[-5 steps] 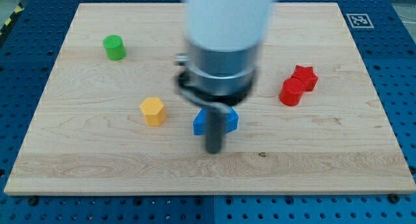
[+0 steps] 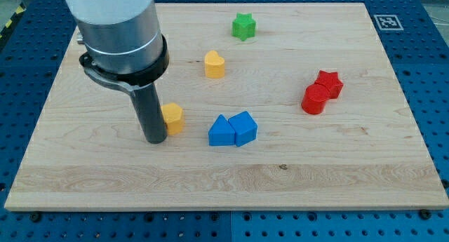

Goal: Move the yellow hexagon into the yellow heart to the center

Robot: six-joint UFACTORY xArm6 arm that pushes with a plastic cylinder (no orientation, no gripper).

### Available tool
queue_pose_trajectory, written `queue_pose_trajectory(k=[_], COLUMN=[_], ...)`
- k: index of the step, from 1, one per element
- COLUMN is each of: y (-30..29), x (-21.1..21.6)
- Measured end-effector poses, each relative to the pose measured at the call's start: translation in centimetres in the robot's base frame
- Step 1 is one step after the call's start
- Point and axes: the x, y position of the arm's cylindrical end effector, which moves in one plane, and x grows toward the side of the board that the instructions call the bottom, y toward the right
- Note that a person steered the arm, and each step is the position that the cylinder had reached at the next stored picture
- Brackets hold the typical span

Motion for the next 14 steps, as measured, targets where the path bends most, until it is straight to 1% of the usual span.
queue_pose_trajectory(k=[2,4,6,7,9,12,14], y=[0.1,3.0,8.0,9.1,6.4,6.4,5.4], x=[-3.0,-3.0,-2.9,-3.0,-4.2,-8.3,-8.9])
